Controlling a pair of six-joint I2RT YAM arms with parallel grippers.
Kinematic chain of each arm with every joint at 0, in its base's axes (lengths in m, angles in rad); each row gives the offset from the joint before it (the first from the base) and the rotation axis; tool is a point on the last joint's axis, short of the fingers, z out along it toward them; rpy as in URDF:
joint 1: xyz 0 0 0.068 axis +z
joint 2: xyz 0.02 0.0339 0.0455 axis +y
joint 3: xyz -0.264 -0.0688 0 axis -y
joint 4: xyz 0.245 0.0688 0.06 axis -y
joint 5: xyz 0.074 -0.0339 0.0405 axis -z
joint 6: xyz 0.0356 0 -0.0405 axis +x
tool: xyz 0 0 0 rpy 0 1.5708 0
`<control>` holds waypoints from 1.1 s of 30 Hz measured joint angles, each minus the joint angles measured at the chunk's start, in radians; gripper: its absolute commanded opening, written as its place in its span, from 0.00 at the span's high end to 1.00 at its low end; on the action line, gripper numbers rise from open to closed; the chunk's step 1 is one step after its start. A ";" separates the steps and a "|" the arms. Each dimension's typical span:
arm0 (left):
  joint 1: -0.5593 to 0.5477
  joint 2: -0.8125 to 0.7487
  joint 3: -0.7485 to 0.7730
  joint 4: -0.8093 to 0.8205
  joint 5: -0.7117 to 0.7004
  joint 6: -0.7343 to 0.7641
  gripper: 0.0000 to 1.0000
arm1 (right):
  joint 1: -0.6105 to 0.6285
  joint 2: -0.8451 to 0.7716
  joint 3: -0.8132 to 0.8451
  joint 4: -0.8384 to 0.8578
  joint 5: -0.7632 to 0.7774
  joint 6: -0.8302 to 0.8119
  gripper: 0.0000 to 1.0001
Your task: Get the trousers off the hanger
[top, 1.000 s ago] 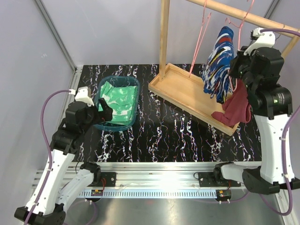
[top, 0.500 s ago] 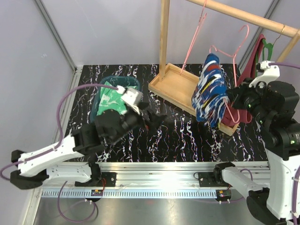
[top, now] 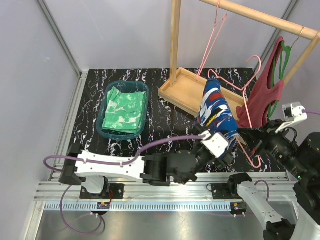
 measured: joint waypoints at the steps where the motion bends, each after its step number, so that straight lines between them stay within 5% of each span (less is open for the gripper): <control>1: -0.007 0.025 0.013 0.004 -0.024 0.010 0.07 | 0.000 -0.011 0.000 0.000 -0.012 0.005 1.00; 5: -0.020 0.080 0.037 0.006 -0.101 0.037 0.10 | -0.004 -0.022 0.002 0.002 -0.049 0.018 1.00; 11: -0.017 0.118 0.071 0.014 -0.175 0.085 0.44 | -0.018 -0.022 0.007 0.001 -0.090 0.039 1.00; 19: -0.018 0.121 0.072 0.037 -0.210 0.125 0.38 | -0.027 -0.022 0.014 0.002 -0.102 0.051 1.00; 23: -0.016 0.130 0.073 0.069 -0.247 0.159 0.17 | -0.044 -0.021 0.014 0.003 -0.131 0.067 1.00; 26: -0.008 0.152 0.090 0.091 -0.268 0.182 0.17 | -0.055 -0.021 0.014 0.013 -0.171 0.085 1.00; 31: -0.002 0.213 0.166 0.094 -0.284 0.216 0.95 | -0.071 -0.021 0.016 0.033 -0.212 0.107 1.00; 33: -0.003 0.217 0.172 0.094 -0.294 0.227 1.00 | -0.072 -0.022 0.018 0.039 -0.213 0.109 1.00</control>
